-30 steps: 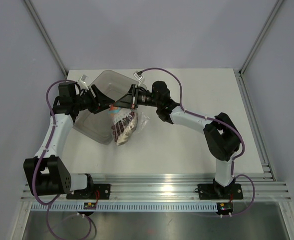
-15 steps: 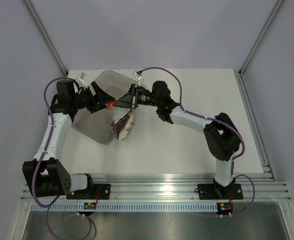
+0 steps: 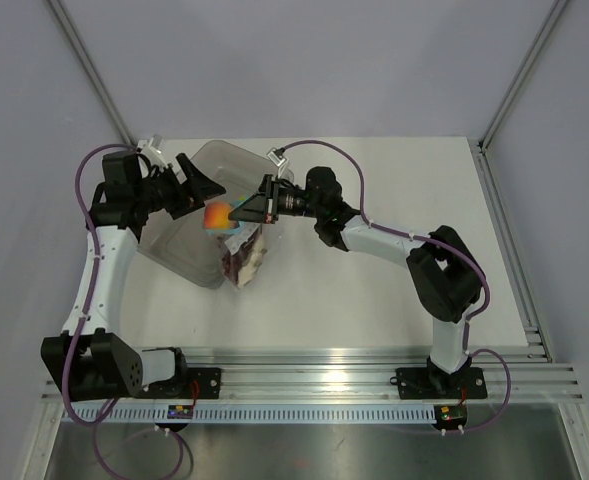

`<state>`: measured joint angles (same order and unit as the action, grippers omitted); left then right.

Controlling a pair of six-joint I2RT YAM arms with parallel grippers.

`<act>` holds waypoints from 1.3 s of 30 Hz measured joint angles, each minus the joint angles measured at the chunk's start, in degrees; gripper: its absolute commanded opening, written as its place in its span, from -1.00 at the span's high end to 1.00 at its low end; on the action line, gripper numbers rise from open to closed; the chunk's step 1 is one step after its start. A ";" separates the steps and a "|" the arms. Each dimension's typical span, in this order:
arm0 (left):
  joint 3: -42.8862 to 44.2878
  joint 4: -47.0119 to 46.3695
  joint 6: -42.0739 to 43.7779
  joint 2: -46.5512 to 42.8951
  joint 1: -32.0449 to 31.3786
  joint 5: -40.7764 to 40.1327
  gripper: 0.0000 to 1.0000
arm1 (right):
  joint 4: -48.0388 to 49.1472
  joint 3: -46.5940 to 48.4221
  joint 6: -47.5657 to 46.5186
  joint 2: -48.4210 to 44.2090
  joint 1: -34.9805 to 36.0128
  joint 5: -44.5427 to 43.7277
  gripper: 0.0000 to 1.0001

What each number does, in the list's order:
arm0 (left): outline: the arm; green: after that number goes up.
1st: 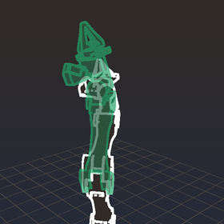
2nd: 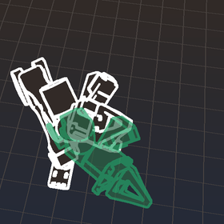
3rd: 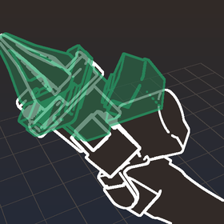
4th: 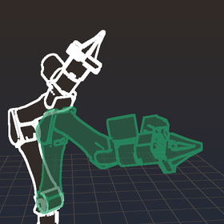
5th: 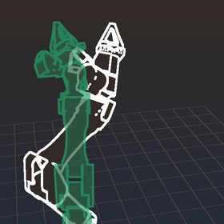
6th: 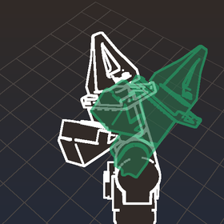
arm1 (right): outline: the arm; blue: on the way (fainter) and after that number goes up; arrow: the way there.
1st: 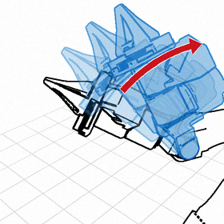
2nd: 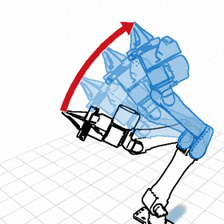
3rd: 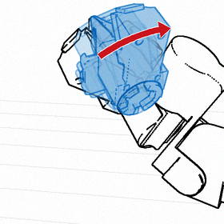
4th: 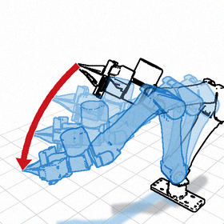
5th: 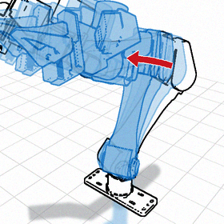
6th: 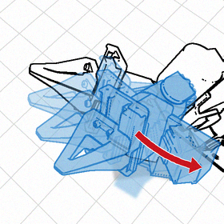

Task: Place the food in the zip-top bag and seal the zipper
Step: Place the fake fruit in the zipper food storage bag.

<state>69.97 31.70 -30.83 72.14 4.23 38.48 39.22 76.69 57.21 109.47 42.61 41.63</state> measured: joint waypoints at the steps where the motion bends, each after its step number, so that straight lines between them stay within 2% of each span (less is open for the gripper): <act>1: 0.11 0.09 0.20 -0.09 0.15 -0.15 -0.74 | 0.00 -0.02 0.00 -0.04 0.00 0.00 1.00; 6: 0.13 1.60 0.61 -0.68 1.51 -1.79 -0.74 | -0.02 -0.33 -0.35 -0.83 0.00 0.00 1.00; 10: 0.09 2.34 0.55 -1.29 2.93 -4.11 -0.63 | 0.00 -0.48 -0.52 -1.60 0.00 0.00 1.00; 18: -4.90 0.98 -3.17 -4.09 8.70 -8.35 -0.19 | -0.04 -0.55 -0.94 -2.03 0.00 0.07 1.00; 21: -8.57 -0.66 -5.25 -4.02 10.43 -8.50 -0.11 | -0.09 -0.55 -1.38 -2.34 0.00 0.09 1.00; 26: -13.31 -3.10 -7.61 -1.90 11.39 -6.91 -0.11 | -0.11 -0.55 -1.95 -3.30 0.00 0.11 1.00; 39: -16.46 -12.28 -11.26 0.46 10.12 3.50 -0.06 | -0.02 -0.42 -1.90 -3.43 0.00 2.58 1.00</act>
<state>53.52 19.42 -42.09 72.60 14.35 41.98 39.20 76.27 55.31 106.04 42.61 44.21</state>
